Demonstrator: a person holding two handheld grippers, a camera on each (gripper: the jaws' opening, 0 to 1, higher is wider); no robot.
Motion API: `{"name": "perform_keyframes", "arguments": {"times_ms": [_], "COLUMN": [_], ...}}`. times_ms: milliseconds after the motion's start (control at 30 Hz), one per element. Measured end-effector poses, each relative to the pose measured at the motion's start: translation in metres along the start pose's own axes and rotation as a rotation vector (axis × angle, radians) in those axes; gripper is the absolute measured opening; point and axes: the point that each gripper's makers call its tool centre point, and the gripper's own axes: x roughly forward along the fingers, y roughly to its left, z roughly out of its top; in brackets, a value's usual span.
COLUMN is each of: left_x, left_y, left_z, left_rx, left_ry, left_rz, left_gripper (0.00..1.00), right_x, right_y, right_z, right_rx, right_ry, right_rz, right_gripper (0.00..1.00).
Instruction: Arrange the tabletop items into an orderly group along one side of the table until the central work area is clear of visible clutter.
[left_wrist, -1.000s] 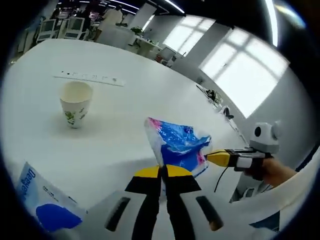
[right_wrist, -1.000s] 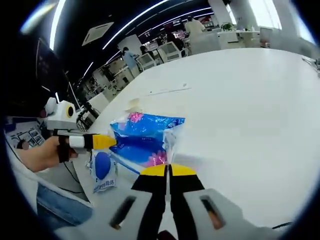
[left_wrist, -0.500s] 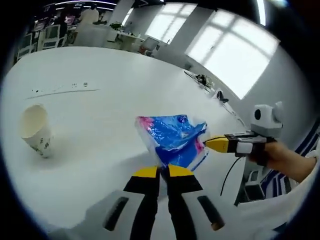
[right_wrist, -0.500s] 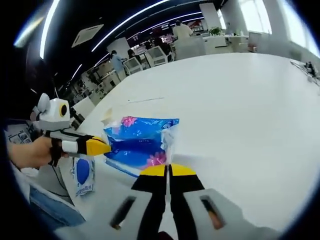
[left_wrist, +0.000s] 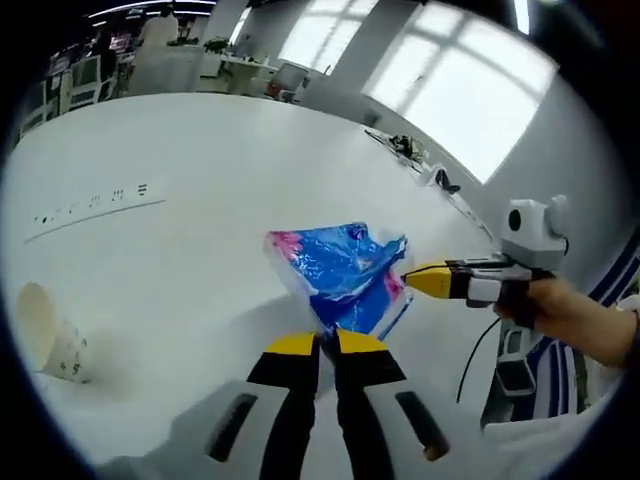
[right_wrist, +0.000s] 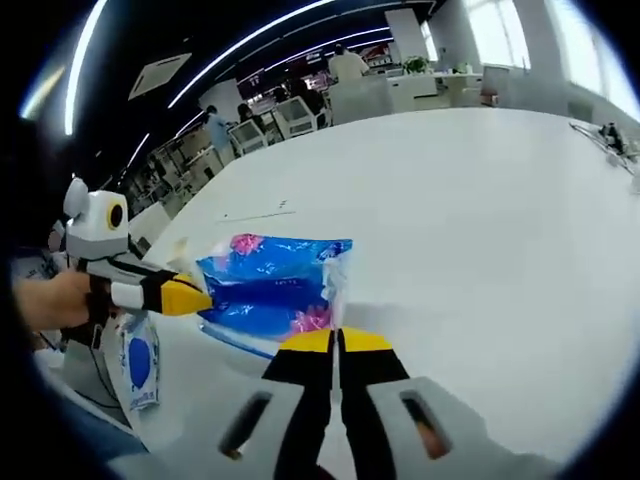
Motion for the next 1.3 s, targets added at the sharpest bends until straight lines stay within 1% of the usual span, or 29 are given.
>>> {"name": "perform_keyframes", "arguments": {"times_ms": [100, 200, 300, 367, 467, 667, 800, 900, 1067, 1167, 1300], "left_x": [0.011, 0.022, 0.03, 0.038, 0.048, 0.065, 0.072, 0.077, 0.082, 0.083, 0.084], "left_y": [0.005, 0.011, 0.015, 0.015, 0.016, 0.021, 0.023, 0.023, 0.023, 0.024, 0.028], "left_z": [0.0, -0.001, -0.002, -0.003, -0.004, -0.008, -0.007, -0.01, -0.018, -0.019, -0.019], "left_rx": [0.028, 0.026, 0.019, 0.02, 0.028, 0.043, 0.093, 0.097, 0.102, 0.1, 0.09], "left_ry": [0.027, 0.047, 0.064, 0.081, 0.098, 0.134, 0.144, 0.158, 0.179, 0.183, 0.183], "left_rz": [0.012, 0.015, 0.026, 0.026, 0.026, 0.034, 0.057, 0.055, 0.055, 0.059, 0.068], "left_gripper": [0.02, 0.02, 0.02, 0.03, 0.03, 0.03, 0.03, 0.03, 0.03, 0.03, 0.02], "right_x": [0.008, 0.019, 0.024, 0.027, 0.033, 0.042, 0.047, 0.05, 0.053, 0.054, 0.056], "right_y": [-0.007, -0.015, -0.018, -0.023, -0.034, -0.047, -0.052, -0.057, -0.062, -0.063, -0.065], "right_z": [0.008, 0.012, 0.013, 0.013, 0.009, 0.002, 0.0, -0.005, -0.012, -0.015, -0.016], "right_rx": [-0.01, -0.015, -0.026, -0.038, -0.018, 0.001, 0.01, 0.003, 0.025, 0.02, 0.036], "right_ry": [-0.012, -0.022, -0.022, -0.019, -0.006, 0.013, 0.023, 0.036, 0.047, 0.055, 0.052], "right_rz": [-0.001, -0.001, -0.004, -0.016, -0.029, -0.044, -0.049, -0.057, -0.063, -0.064, -0.061], "right_gripper": [0.0, 0.0, 0.0, 0.0, 0.0, 0.0, 0.0, 0.0, 0.0, 0.0, 0.0]}}
